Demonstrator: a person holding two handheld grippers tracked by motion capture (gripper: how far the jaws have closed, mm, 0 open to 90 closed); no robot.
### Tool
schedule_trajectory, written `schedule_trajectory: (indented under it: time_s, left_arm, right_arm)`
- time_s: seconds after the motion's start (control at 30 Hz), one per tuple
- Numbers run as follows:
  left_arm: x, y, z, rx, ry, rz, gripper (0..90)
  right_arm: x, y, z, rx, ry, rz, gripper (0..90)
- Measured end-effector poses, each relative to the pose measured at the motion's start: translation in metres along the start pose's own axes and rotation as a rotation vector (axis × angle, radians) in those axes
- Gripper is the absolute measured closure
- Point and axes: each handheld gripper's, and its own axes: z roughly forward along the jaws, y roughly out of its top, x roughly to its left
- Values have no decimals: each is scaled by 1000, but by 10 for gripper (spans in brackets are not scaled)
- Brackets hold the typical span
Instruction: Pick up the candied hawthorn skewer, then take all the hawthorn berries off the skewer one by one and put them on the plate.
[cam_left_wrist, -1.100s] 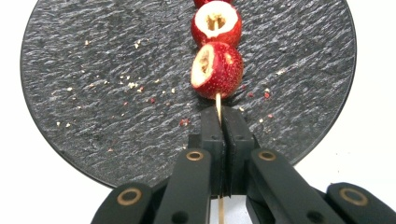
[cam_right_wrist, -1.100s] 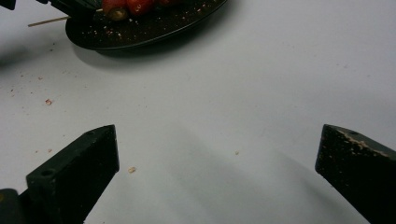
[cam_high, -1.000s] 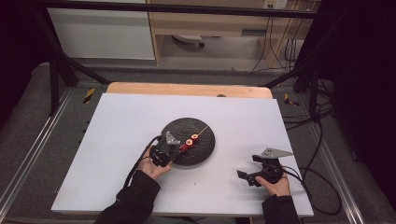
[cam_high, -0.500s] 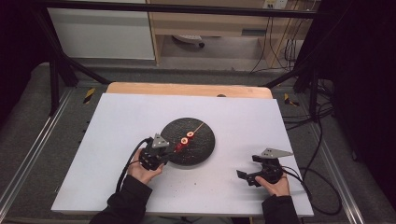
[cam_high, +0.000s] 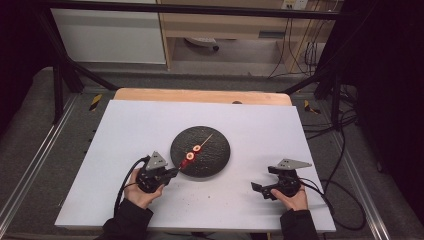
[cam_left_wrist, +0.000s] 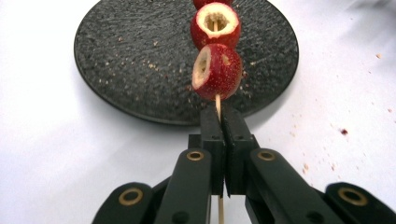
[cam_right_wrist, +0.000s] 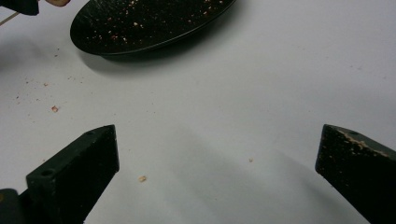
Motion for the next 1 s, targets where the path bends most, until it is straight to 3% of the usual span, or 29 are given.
schedule_trajectory:
  time_s: [0.27,0.63,1.0]
  left_arm:
    - [2,-17,-10,-35,-14,-17,883]
    - [1,-29,-19,-68,-28,-22,883]
    - [-4,-33,-22,-88,-42,-11,883]
  right_arm:
    - [10,5,7,6,5,-1,5]
    - [27,17,19,0,12,-9,5]
    - [60,46,36,-22,37,-35,6]
